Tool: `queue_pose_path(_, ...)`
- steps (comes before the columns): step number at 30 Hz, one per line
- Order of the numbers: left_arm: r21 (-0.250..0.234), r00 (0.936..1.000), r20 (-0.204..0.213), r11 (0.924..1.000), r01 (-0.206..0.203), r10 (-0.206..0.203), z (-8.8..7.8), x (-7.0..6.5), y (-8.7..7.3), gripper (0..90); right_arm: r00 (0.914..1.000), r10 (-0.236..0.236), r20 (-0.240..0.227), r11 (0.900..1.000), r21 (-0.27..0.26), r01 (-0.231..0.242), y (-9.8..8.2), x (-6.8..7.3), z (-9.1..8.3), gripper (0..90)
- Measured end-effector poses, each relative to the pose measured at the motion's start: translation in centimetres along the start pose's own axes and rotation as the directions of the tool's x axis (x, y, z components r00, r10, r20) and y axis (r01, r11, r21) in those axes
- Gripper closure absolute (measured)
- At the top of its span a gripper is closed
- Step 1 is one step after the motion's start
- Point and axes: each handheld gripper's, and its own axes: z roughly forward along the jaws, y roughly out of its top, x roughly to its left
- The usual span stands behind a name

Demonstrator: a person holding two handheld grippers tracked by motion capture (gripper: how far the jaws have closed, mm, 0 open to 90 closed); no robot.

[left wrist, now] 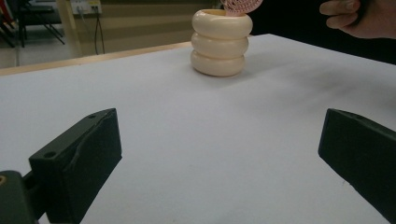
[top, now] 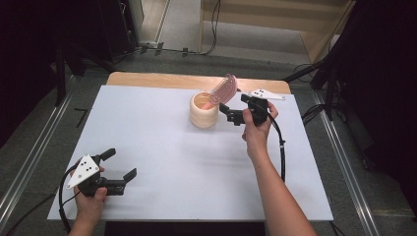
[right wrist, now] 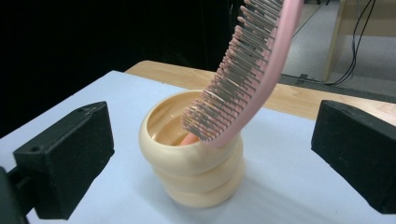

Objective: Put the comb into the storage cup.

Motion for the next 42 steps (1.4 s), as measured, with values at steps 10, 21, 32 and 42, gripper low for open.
queue_pose_path(10, 0.001, 1.0000, 0.000, 1.0000, -0.003, 0.003, 0.0, -0.1, 0.0, 0.0, 0.9999, -0.013, -0.002, 1.000, -0.004, 0.013, -0.8, -0.2, -1.6, 0.0)
queue_pose_path(21, 0.002, 1.0000, -0.002, 1.0000, -0.003, 0.003, 0.0, -0.1, 0.0, 0.0, 0.9990, -0.043, 0.007, 0.999, -0.011, 0.043, -2.1, -0.3, -3.7, 0.0)
queue_pose_path(32, 0.006, 1.0000, -0.002, 1.0000, -0.005, 0.005, 0.0, -0.1, 0.0, 0.0, 0.9988, -0.049, 0.005, 0.999, -0.023, 0.050, -3.4, -0.9, -5.2, 0.0)
queue_pose_path(42, 0.007, 1.0000, -0.004, 1.0000, -0.006, 0.006, 0.1, -0.2, 0.0, 0.0, 0.9989, -0.045, 0.015, 0.999, -0.026, 0.046, -4.8, -1.8, -6.7, 0.0)
